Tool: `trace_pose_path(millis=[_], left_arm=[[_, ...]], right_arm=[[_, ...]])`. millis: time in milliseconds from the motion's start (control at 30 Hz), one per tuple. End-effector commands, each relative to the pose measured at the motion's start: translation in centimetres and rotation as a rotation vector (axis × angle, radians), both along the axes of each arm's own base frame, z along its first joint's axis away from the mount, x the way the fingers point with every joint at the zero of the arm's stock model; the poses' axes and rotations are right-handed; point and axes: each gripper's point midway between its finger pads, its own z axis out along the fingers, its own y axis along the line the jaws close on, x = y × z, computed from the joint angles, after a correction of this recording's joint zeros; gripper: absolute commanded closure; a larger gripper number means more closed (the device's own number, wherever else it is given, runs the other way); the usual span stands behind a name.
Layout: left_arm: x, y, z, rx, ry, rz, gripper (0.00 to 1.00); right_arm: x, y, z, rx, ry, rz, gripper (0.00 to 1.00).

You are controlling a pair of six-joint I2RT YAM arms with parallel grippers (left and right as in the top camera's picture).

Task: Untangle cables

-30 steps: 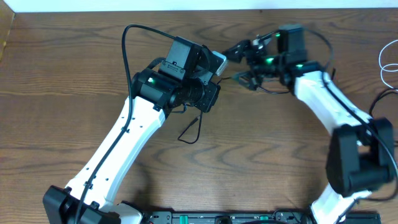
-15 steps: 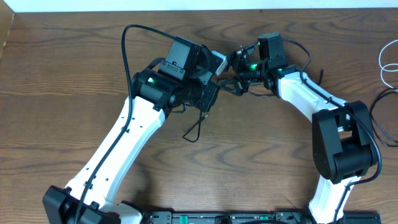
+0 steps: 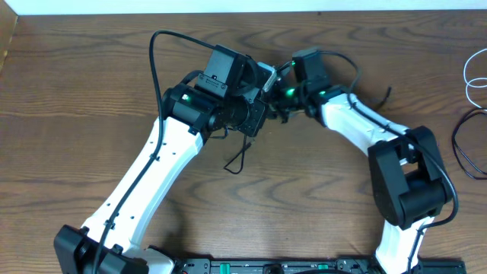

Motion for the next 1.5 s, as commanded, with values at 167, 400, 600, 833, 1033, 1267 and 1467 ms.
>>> trace_pose_path(millis=[167, 400, 600, 833, 1033, 1267, 1467], left_arm=[[0.4, 1.2, -1.2, 0.07, 0.011, 0.048, 0.78], [0.5, 1.1, -1.1, 0.067, 0.006, 0.048, 0.68], [0.5, 1.1, -1.1, 0.067, 0.006, 0.048, 0.67], [0.5, 1.1, -1.1, 0.067, 0.007, 0.048, 0.66], [0.6, 1.0, -1.1, 0.064, 0.001, 0.048, 0.64], [0.7, 1.0, -1.0, 0.061, -0.005, 0.048, 0.63], [0.7, 1.0, -1.0, 0.061, -0.005, 0.049, 0.62]], right_arm=[[7.0, -11.9, 4.5, -0.024, -0.236, -0.205, 0.99], [10.1, -26.3, 16.0, -0.235, -0.524, -0.568, 0.99], [8.1, -40.0, 25.5, -0.622, -0.692, -0.833, 0.99], [2.0, -54.9, 32.4, -0.955, -0.738, -1.145, 0.99], [-1.5, -62.1, 30.0, -1.023, -0.606, -1.271, 0.99], [-1.1, -65.0, 23.4, -1.008, -0.417, -1.25, 0.91], [0.2, -63.3, 18.4, -0.878, -0.299, -1.141, 0.01]])
